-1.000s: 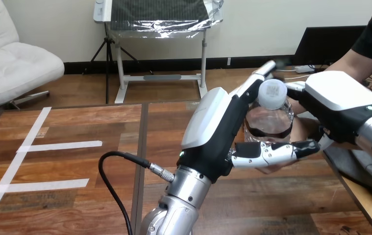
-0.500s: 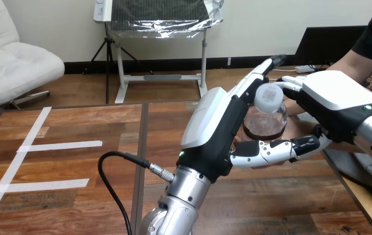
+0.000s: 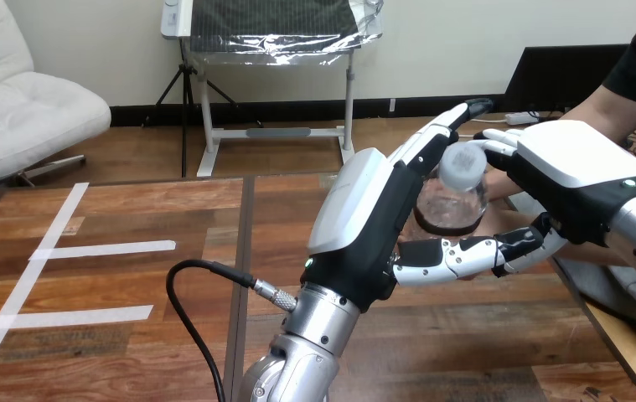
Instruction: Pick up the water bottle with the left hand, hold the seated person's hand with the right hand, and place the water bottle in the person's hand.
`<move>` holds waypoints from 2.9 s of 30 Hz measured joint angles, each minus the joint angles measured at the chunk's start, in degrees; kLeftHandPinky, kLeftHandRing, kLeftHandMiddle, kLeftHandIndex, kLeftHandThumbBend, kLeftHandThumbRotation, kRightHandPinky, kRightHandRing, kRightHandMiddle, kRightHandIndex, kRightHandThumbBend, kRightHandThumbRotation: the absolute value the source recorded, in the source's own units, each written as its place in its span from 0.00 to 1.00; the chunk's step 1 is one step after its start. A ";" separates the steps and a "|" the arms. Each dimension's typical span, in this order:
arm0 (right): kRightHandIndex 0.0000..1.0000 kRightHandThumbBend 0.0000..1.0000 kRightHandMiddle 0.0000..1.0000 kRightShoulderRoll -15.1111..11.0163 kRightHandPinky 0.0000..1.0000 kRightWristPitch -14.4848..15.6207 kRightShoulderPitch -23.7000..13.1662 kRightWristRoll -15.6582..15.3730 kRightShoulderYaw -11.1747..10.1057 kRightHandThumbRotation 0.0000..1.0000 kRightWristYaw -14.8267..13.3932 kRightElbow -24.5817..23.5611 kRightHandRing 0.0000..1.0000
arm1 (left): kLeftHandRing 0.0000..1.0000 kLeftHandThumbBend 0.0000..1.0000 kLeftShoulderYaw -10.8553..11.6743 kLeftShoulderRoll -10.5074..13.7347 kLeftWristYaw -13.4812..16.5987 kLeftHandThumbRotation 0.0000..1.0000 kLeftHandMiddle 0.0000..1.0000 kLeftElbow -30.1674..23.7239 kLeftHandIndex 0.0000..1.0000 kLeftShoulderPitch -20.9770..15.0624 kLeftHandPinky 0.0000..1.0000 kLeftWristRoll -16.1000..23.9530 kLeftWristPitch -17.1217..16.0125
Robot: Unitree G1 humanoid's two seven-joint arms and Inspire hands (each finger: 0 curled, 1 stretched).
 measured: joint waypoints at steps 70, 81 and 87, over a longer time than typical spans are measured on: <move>0.88 0.87 0.95 0.00 0.89 4.31 1.55 -0.58 -0.10 0.00 2.08 -2.07 0.95 | 0.86 0.70 0.05 0.05 -0.96 0.49 0.91 -2.45 0.89 0.96 0.76 -0.09 0.59; 0.86 0.88 0.93 0.01 0.88 4.17 1.66 -0.03 -0.32 0.00 2.20 -2.30 0.94 | 0.86 0.70 0.05 0.06 -0.96 0.49 0.91 -2.65 0.89 1.31 0.75 -0.27 0.58; 0.84 0.85 0.91 0.34 0.85 3.19 3.27 2.51 -2.22 0.00 1.02 -3.79 0.92 | 0.86 0.67 0.14 0.08 -0.69 0.49 0.90 -3.45 0.89 2.68 0.75 -1.03 0.12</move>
